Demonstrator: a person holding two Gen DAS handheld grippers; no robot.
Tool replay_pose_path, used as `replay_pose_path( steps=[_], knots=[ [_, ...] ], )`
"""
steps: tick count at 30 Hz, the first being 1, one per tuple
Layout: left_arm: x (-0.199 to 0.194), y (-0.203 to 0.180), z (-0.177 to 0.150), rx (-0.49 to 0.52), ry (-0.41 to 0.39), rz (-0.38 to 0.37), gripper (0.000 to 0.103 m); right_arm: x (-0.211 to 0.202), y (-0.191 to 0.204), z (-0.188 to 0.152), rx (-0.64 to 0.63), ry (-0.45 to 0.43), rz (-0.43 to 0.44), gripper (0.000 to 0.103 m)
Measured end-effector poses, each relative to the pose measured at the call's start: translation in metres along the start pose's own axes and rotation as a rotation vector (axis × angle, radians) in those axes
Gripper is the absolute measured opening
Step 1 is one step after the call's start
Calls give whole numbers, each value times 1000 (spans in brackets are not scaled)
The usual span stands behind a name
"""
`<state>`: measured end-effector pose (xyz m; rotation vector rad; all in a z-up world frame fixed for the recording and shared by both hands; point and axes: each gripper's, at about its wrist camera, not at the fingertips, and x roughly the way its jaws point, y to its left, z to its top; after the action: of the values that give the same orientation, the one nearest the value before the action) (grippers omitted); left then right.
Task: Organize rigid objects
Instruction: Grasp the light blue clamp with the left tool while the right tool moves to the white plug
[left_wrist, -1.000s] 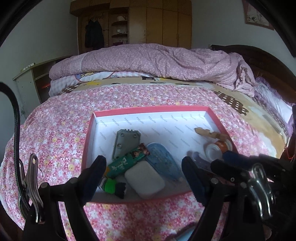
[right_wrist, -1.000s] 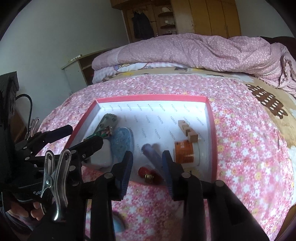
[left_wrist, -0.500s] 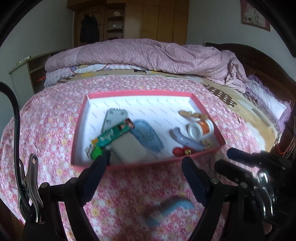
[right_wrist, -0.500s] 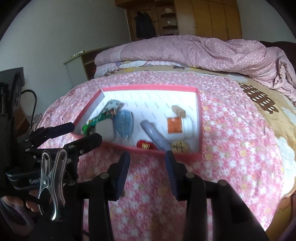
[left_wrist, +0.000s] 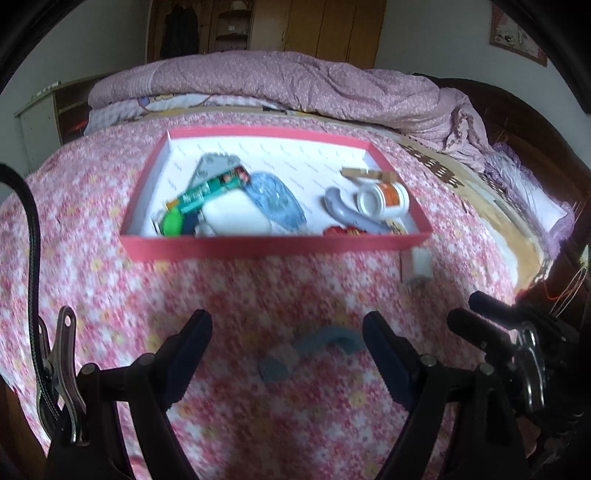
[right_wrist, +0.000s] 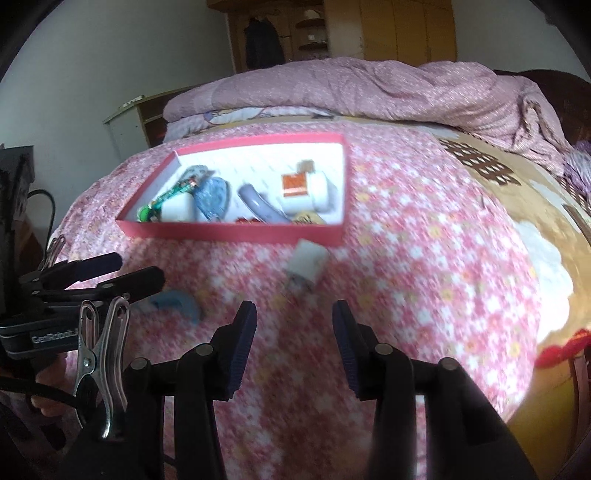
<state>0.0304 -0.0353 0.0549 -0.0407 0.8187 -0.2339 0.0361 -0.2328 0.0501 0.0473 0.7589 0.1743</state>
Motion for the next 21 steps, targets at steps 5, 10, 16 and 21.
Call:
replay_pose_path(
  steps=[5, 10, 16, 21],
  knots=[
    [9, -2, -10, -41, 27, 13, 87, 5, -13, -10, 41, 23, -12, 44],
    [17, -7, -17, -47, 48, 19, 87, 9, -18, -17, 54, 30, -10, 44],
    [27, -21, -17, -28, 19, 51, 87, 15, -17, -24, 60, 44, 5, 44],
    [31, -27, -18, -2, 9, 82, 86, 16, -20, -27, 76, 39, 18, 44]
  ],
)
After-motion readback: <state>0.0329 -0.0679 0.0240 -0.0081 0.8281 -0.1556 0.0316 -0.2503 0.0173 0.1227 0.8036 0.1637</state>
